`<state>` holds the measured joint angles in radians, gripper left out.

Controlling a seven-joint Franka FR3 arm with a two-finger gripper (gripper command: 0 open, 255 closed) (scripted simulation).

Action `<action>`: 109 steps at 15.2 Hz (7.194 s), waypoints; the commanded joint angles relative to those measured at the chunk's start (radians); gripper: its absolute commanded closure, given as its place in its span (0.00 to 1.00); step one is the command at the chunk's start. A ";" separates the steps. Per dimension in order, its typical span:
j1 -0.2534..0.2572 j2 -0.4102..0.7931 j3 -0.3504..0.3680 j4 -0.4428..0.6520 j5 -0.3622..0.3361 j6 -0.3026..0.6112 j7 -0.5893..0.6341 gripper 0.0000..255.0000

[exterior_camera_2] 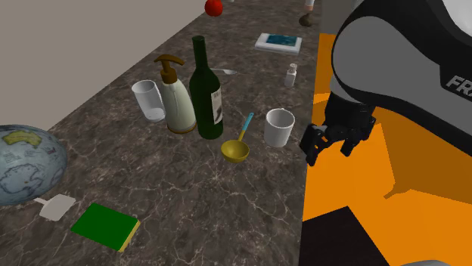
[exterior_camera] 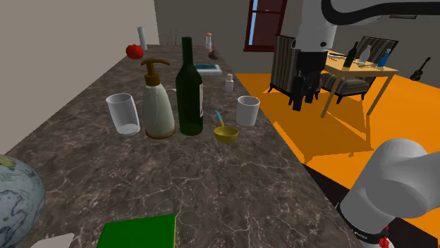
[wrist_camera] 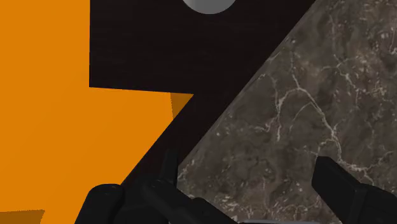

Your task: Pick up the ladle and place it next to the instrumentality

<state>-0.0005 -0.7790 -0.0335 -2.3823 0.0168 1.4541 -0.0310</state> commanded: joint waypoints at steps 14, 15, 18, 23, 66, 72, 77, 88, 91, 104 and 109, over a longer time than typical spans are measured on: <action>-0.034 0.317 0.185 0.038 0.203 0.391 0.457 0.00; -0.038 0.348 0.197 0.051 0.210 0.420 0.490 0.00; -0.049 0.445 0.228 0.098 0.225 0.503 0.587 0.00; -0.060 0.577 0.259 0.163 0.227 0.611 0.710 0.00; -0.061 0.549 0.257 0.305 0.215 0.446 0.747 1.00; -0.054 0.557 0.269 0.374 0.211 0.390 0.781 1.00; -0.008 0.626 0.348 0.445 0.199 0.411 0.909 1.00; 0.117 0.877 0.496 0.713 0.076 0.420 1.212 1.00; 0.170 0.969 0.522 0.820 0.019 0.404 1.296 1.00; 0.516 1.466 0.516 1.531 -0.225 0.182 1.534 1.00; 0.481 1.428 0.522 1.392 -0.213 0.278 1.535 1.00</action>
<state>0.4860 0.6541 0.4875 -0.9652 -0.1977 1.7127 1.5037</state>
